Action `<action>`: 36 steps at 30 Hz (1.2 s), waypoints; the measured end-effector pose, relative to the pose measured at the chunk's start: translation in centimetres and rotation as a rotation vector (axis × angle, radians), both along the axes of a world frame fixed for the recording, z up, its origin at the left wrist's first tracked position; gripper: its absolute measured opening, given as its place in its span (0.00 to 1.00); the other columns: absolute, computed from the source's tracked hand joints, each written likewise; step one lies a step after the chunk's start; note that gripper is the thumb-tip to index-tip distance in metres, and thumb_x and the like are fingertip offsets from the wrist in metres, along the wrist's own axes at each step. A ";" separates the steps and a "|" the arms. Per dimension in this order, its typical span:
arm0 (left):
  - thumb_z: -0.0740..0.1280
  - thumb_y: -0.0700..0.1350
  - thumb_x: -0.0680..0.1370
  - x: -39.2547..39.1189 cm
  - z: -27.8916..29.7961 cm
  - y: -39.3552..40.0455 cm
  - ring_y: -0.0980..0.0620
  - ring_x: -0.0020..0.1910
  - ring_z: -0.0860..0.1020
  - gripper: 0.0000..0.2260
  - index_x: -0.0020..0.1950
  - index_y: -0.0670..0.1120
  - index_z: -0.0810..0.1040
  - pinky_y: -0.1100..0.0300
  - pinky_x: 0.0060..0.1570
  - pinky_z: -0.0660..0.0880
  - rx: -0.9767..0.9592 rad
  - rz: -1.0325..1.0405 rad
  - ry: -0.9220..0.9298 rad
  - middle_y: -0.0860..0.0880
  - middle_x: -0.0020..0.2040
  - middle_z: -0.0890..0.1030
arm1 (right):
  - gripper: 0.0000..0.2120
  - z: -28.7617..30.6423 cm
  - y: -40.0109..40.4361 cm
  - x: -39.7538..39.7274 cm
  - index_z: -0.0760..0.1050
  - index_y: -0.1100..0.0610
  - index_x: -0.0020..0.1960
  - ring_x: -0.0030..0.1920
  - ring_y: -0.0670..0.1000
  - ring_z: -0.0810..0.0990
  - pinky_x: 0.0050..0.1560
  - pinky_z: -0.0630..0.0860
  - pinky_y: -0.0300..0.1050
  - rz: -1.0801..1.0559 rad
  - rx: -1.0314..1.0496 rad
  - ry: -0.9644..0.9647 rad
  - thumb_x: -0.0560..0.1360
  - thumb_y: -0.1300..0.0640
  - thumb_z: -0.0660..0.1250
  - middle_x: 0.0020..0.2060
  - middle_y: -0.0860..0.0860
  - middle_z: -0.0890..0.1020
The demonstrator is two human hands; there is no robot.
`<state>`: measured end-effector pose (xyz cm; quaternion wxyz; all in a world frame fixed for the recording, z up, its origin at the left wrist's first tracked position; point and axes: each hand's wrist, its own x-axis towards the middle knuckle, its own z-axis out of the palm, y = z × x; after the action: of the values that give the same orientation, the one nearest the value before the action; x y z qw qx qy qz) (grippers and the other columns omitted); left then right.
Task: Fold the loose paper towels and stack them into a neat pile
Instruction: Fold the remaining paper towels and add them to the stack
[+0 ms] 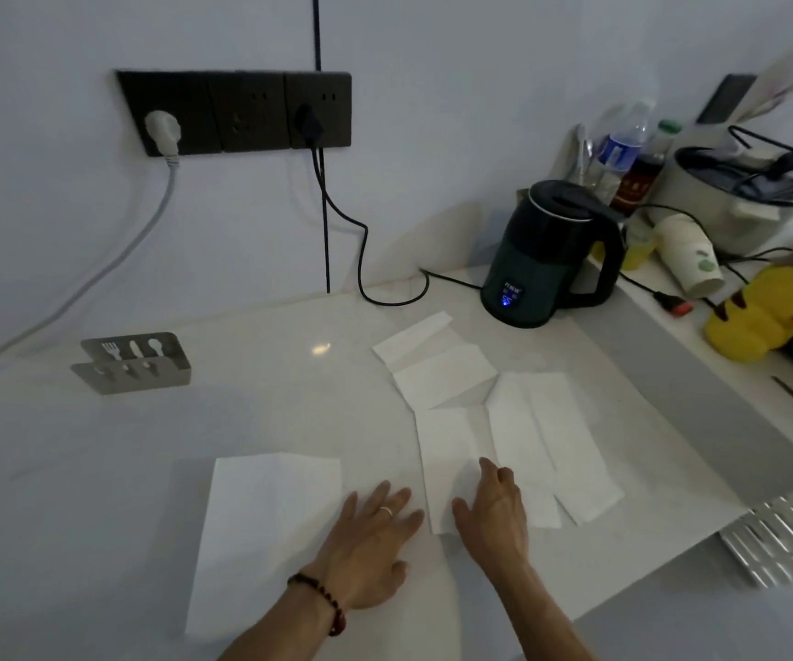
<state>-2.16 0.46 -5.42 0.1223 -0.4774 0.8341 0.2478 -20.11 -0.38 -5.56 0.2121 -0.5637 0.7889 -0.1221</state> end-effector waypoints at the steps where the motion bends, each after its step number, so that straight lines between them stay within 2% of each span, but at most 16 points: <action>1: 0.57 0.51 0.82 -0.2 -0.2 -0.1 0.50 0.78 0.37 0.28 0.79 0.55 0.48 0.45 0.76 0.38 0.002 -0.003 -0.013 0.53 0.80 0.42 | 0.27 0.1 -0.5 -0.2 0.62 0.59 0.71 0.58 0.58 0.75 0.56 0.72 0.47 -0.014 0.023 -0.044 0.75 0.58 0.66 0.61 0.56 0.71; 3: 0.57 0.51 0.81 -0.3 -0.3 -0.1 0.51 0.78 0.37 0.28 0.79 0.56 0.49 0.44 0.75 0.38 0.017 0.006 -0.015 0.54 0.80 0.42 | 0.24 0.3 -1.4 -0.5 0.66 0.59 0.68 0.55 0.57 0.77 0.54 0.72 0.45 -0.035 0.095 -0.128 0.74 0.61 0.66 0.57 0.55 0.74; 6: 0.56 0.52 0.82 -0.5 0.0 -0.1 0.52 0.78 0.41 0.25 0.78 0.54 0.55 0.47 0.76 0.40 0.029 0.067 0.046 0.54 0.80 0.47 | 0.12 0.0 -1.6 -0.9 0.74 0.59 0.57 0.43 0.52 0.77 0.44 0.75 0.43 -0.079 0.076 -0.268 0.74 0.60 0.64 0.44 0.52 0.79; 8: 0.57 0.51 0.82 -0.9 0.2 -0.3 0.53 0.78 0.52 0.22 0.76 0.52 0.62 0.53 0.77 0.48 0.048 0.212 0.215 0.53 0.78 0.58 | 0.08 -0.2 -1.2 -1.1 0.76 0.58 0.54 0.38 0.48 0.77 0.38 0.74 0.39 -0.081 -0.001 -0.348 0.76 0.58 0.64 0.39 0.49 0.80; 10: 0.59 0.51 0.82 -1.3 0.8 -0.6 0.54 0.71 0.66 0.19 0.73 0.51 0.67 0.61 0.72 0.61 0.112 0.413 0.425 0.52 0.72 0.70 | 0.03 -0.1 -0.6 -1.2 0.76 0.54 0.47 0.33 0.42 0.76 0.32 0.68 0.31 -0.024 -0.081 -0.407 0.77 0.59 0.64 0.34 0.45 0.79; 11: 0.60 0.51 0.81 -1.4 1.1 -0.7 0.56 0.68 0.70 0.19 0.73 0.51 0.68 0.64 0.68 0.64 0.143 0.499 0.494 0.54 0.70 0.72 | 0.06 0.0 -0.2 -1.2 0.75 0.53 0.43 0.31 0.41 0.75 0.31 0.68 0.30 0.000 -0.119 -0.421 0.77 0.60 0.64 0.31 0.45 0.78; 13: 0.60 0.52 0.81 -1.6 1.9 -0.9 0.57 0.66 0.72 0.20 0.73 0.51 0.68 0.69 0.63 0.65 0.236 0.629 0.577 0.55 0.67 0.72 | 0.07 -0.1 0.4 -1.3 0.76 0.53 0.40 0.33 0.42 0.76 0.33 0.68 0.30 0.019 -0.209 -0.404 0.76 0.61 0.66 0.32 0.45 0.79; 16: 0.57 0.54 0.83 -2.4 2.8 -1.1 0.60 0.59 0.75 0.16 0.66 0.50 0.76 0.71 0.56 0.68 0.403 0.718 0.706 0.58 0.60 0.78 | 0.03 -0.3 1.2 -0.9 0.80 0.56 0.45 0.42 0.48 0.80 0.41 0.71 0.32 0.077 -0.456 -0.254 0.73 0.63 0.71 0.42 0.46 0.80; 20: 0.55 0.61 0.81 -3.1 3.4 -1.5 0.50 0.52 0.81 0.24 0.56 0.46 0.83 0.55 0.57 0.75 0.794 1.043 1.047 0.49 0.51 0.85 | 0.07 1.2 2.4 1.1 0.80 0.55 0.51 0.49 0.42 0.80 0.49 0.75 0.32 0.338 -0.558 -0.312 0.73 0.60 0.67 0.49 0.45 0.82; 22: 0.59 0.59 0.81 -2.9 3.9 -1.6 0.47 0.50 0.82 0.23 0.55 0.42 0.83 0.53 0.54 0.77 0.758 1.135 1.091 0.45 0.49 0.85 | 0.09 1.6 3.0 2.1 0.80 0.54 0.53 0.52 0.41 0.80 0.52 0.76 0.34 0.504 -0.516 -0.337 0.73 0.61 0.67 0.51 0.45 0.83; 24: 0.60 0.53 0.82 -2.5 4.0 -1.5 0.50 0.50 0.83 0.16 0.55 0.44 0.82 0.54 0.56 0.78 0.580 1.162 1.012 0.47 0.49 0.85 | 0.10 1.7 3.5 2.8 0.80 0.52 0.54 0.55 0.38 0.78 0.56 0.74 0.34 0.582 -0.438 -0.367 0.74 0.56 0.67 0.53 0.41 0.82; 26: 0.58 0.50 0.83 -1.6 4.4 -1.3 0.52 0.50 0.82 0.13 0.56 0.48 0.80 0.54 0.56 0.78 0.463 1.188 0.984 0.51 0.49 0.85 | 0.13 2.1 4.0 3.5 0.79 0.47 0.55 0.56 0.34 0.76 0.57 0.72 0.31 0.505 -0.386 -0.413 0.73 0.45 0.66 0.53 0.33 0.79; 28: 0.58 0.48 0.83 -0.1 5.0 -1.1 0.49 0.51 0.83 0.13 0.58 0.46 0.80 0.50 0.58 0.77 0.453 1.193 1.046 0.49 0.49 0.85 | 0.13 2.8 4.0 3.8 0.77 0.43 0.55 0.55 0.34 0.76 0.56 0.70 0.27 0.357 -0.401 -0.455 0.74 0.40 0.65 0.51 0.30 0.76; 31: 0.60 0.45 0.83 2.7 6.2 -0.9 0.42 0.53 0.82 0.13 0.58 0.40 0.80 0.43 0.59 0.76 0.577 1.261 1.232 0.43 0.51 0.85 | 0.14 3.9 2.7 3.7 0.75 0.46 0.59 0.55 0.39 0.76 0.58 0.70 0.32 0.093 -0.343 -0.528 0.75 0.45 0.68 0.55 0.37 0.78; 34: 0.63 0.42 0.80 6.1 7.2 -0.1 0.37 0.56 0.80 0.12 0.58 0.38 0.80 0.43 0.58 0.75 0.700 1.307 1.402 0.38 0.55 0.83 | 0.22 5.1 1.2 4.3 0.70 0.51 0.68 0.62 0.45 0.75 0.64 0.71 0.42 -0.031 -0.062 -0.791 0.76 0.48 0.68 0.62 0.43 0.76; 36: 0.63 0.43 0.80 7.9 7.4 0.5 0.37 0.57 0.80 0.13 0.59 0.38 0.80 0.42 0.58 0.75 0.733 1.307 1.453 0.37 0.56 0.82 | 0.20 5.4 0.8 5.8 0.72 0.51 0.66 0.61 0.50 0.78 0.65 0.72 0.50 -0.032 0.144 -1.093 0.77 0.47 0.67 0.61 0.47 0.79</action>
<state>5.78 0.91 1.96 -0.4294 -0.5053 0.1599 0.7312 -14.34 0.40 -0.12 0.6269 -0.3901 0.5788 -0.3461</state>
